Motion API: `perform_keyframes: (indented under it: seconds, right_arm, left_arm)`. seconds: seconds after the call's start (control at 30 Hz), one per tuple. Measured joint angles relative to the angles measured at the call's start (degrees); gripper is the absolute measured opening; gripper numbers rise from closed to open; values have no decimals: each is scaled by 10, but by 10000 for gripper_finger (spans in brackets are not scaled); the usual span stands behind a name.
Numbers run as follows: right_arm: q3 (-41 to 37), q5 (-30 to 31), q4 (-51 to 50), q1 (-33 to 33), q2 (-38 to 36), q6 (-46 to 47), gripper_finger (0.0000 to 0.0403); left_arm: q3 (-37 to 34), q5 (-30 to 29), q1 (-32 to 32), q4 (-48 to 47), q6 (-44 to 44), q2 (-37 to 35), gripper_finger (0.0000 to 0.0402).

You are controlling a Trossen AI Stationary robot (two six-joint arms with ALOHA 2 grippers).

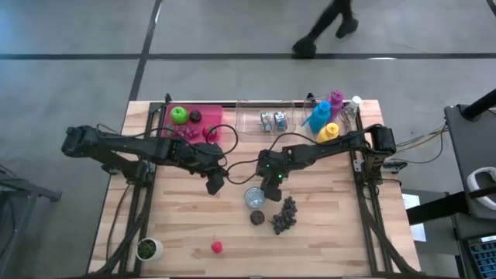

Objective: Pick & Place Food Item
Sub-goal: Put the blue tuna can into the left transparent bin

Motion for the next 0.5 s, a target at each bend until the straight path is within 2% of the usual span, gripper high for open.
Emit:
perform_keyframes:
  seconds: [0.5]
  right_arm:
    - [0, 7, -10, -1, 0, 3, 9]
  left_arm:
    - [0, 0, 0, 0, 0, 0, 3]
